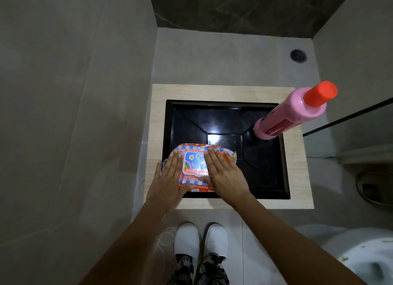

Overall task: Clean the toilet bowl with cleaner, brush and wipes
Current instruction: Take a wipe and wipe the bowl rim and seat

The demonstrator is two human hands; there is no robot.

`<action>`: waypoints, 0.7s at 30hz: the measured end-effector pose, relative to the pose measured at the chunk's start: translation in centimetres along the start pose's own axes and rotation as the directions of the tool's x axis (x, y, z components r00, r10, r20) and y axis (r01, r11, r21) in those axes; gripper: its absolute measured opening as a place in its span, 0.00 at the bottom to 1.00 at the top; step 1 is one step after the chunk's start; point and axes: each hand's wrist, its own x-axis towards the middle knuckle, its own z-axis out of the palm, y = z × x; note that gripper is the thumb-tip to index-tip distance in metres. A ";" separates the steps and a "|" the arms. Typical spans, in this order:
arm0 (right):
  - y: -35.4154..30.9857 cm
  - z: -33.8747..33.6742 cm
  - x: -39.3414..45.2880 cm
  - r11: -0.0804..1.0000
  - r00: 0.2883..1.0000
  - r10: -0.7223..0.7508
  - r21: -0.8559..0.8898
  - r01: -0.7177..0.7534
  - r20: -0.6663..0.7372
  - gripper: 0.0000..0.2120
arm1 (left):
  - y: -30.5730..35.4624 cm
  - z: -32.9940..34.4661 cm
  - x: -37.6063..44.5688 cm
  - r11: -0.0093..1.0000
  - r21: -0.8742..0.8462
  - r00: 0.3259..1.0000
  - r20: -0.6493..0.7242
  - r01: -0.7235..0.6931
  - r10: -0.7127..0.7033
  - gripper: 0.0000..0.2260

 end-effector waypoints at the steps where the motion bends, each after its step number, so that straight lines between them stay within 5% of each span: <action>1: 0.1 0.1 0.0 1.000 1.000 -0.010 -0.010 0.010 -0.004 0.36 | 0.0 0.1 0.0 1.000 -0.002 1.000 0.003 0.002 -0.002 0.39; 10: 0.2 0.6 0.0 0.996 0.985 -0.070 -0.067 0.060 -0.159 0.34 | -0.2 0.6 -0.1 0.999 -0.040 1.000 -0.003 -0.008 0.008 0.40; 21: 0.5 -1.7 0.1 0.994 0.993 -0.072 -0.089 0.064 -0.090 0.37 | -0.3 0.4 -0.3 0.997 -0.079 0.999 -0.032 -0.022 0.020 0.40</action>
